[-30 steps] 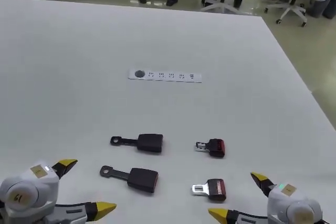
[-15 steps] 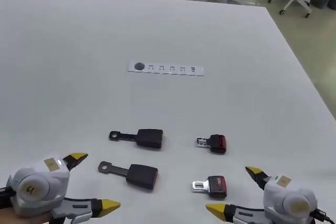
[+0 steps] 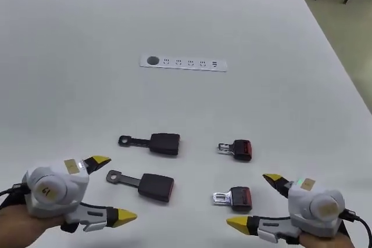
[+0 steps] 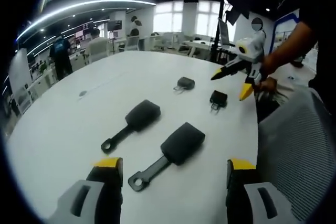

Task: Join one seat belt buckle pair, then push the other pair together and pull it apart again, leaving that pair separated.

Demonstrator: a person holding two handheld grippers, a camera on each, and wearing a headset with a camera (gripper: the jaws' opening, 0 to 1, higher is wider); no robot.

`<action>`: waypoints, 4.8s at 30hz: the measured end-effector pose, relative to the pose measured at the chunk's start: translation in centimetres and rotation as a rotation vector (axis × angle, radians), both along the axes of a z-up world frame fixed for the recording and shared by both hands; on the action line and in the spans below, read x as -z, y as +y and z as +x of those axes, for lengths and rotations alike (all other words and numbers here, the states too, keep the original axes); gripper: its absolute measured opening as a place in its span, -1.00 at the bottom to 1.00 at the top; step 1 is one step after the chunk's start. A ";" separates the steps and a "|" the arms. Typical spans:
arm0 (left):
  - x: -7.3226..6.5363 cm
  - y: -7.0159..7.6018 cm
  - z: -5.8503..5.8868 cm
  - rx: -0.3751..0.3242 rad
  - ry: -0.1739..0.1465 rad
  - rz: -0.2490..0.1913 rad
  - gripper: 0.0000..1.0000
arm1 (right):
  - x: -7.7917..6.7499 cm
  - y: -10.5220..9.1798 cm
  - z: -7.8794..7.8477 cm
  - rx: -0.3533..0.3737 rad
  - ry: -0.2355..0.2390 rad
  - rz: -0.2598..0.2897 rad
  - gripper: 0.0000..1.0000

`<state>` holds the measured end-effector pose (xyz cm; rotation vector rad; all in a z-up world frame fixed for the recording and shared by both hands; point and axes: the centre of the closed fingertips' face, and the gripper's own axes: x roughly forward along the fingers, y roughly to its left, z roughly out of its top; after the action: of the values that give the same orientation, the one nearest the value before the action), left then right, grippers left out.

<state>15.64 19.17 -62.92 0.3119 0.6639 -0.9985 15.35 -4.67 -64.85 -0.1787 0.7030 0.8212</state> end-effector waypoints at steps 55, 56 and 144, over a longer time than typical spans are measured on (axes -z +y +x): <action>5.5 -4.3 2.2 0.428 0.059 0.132 -0.21 | 3.6 1.1 -0.1 -0.480 0.165 -0.103 0.07; 5.6 -4.1 2.1 0.427 0.056 0.148 -0.21 | 3.6 1.1 0.1 -0.476 0.163 -0.109 0.05; 6.8 -4.1 1.9 0.566 0.091 0.360 -0.36 | 4.7 12.3 1.9 -0.504 0.085 -0.097 -0.36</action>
<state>17.58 15.08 -69.72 0.8051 0.8621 -1.4363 17.20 7.59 -69.51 -0.4211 0.7913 1.2821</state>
